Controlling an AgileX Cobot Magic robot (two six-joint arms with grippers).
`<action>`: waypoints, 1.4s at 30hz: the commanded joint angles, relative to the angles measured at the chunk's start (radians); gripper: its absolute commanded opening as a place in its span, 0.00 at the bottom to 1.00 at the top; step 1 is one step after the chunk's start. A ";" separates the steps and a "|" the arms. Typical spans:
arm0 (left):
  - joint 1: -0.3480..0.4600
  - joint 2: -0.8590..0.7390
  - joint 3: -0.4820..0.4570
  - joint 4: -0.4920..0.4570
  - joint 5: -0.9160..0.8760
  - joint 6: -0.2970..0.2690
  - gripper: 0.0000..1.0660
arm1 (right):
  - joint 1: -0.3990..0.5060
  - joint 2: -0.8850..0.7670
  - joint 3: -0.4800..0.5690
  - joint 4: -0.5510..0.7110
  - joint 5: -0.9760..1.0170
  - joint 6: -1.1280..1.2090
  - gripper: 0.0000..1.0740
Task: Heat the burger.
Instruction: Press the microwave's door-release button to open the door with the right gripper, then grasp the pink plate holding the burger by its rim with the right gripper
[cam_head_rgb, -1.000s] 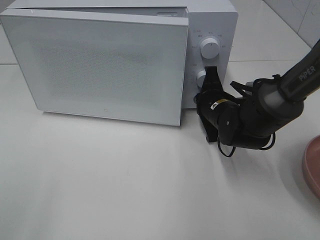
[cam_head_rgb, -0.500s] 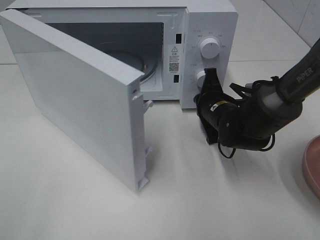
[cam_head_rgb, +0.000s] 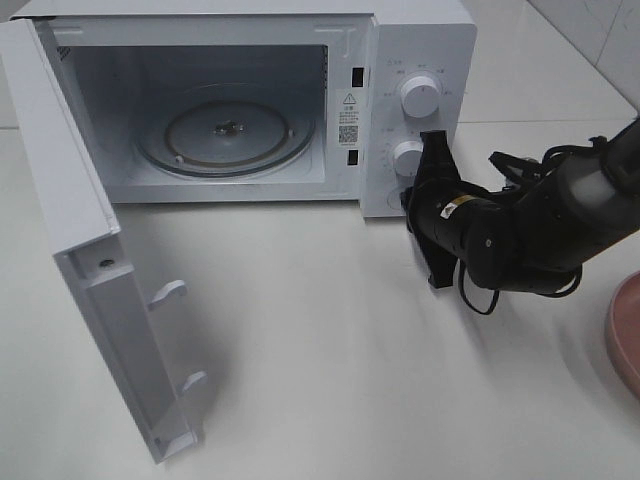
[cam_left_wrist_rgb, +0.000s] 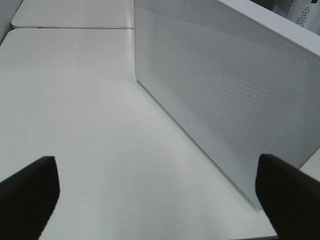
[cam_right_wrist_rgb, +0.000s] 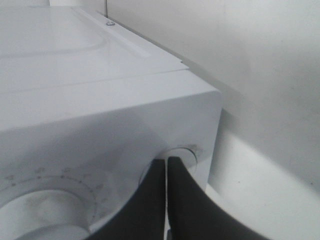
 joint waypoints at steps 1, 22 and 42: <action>0.000 -0.016 0.004 -0.005 -0.009 -0.002 0.94 | -0.017 -0.046 0.012 -0.035 0.013 0.011 0.00; 0.000 -0.016 0.004 -0.005 -0.009 -0.002 0.94 | -0.017 -0.251 0.211 -0.352 0.151 -0.025 0.04; 0.000 -0.016 0.004 -0.005 -0.009 -0.002 0.94 | -0.017 -0.503 0.217 -0.373 0.865 -0.737 0.09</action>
